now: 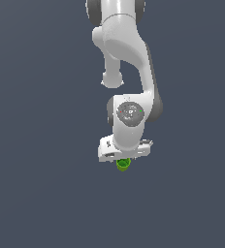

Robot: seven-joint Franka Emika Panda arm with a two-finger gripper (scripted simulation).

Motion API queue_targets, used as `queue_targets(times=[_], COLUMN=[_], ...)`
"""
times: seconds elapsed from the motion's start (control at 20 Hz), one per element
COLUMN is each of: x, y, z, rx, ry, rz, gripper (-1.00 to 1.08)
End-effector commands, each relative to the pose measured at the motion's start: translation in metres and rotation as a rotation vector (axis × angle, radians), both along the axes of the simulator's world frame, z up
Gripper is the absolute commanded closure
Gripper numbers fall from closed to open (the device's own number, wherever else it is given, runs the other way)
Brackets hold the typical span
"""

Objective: Pick up the object and move it to a goal position.

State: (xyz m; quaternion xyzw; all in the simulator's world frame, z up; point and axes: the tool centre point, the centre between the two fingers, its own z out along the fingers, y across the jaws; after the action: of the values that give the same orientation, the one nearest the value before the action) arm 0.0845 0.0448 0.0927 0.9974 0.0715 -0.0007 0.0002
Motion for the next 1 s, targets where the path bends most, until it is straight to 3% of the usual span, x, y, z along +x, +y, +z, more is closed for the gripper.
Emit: queue_targets(times=[0.0, 0.5, 0.8, 0.85, 0.95], x=[0.000, 0.000, 0.001, 0.001, 0.001], y=[0.000, 0.000, 0.000, 0.000, 0.000], z=[-0.001, -0.046, -0.050, -0.050, -0.050], rx=[0.000, 0.000, 0.001, 0.001, 0.001], ry=[0.000, -0.001, -0.001, -0.001, -0.001], rz=[0.000, 0.000, 0.001, 0.001, 0.001], gripper=[-0.92, -0.92, -0.92, 1.08, 1.08])
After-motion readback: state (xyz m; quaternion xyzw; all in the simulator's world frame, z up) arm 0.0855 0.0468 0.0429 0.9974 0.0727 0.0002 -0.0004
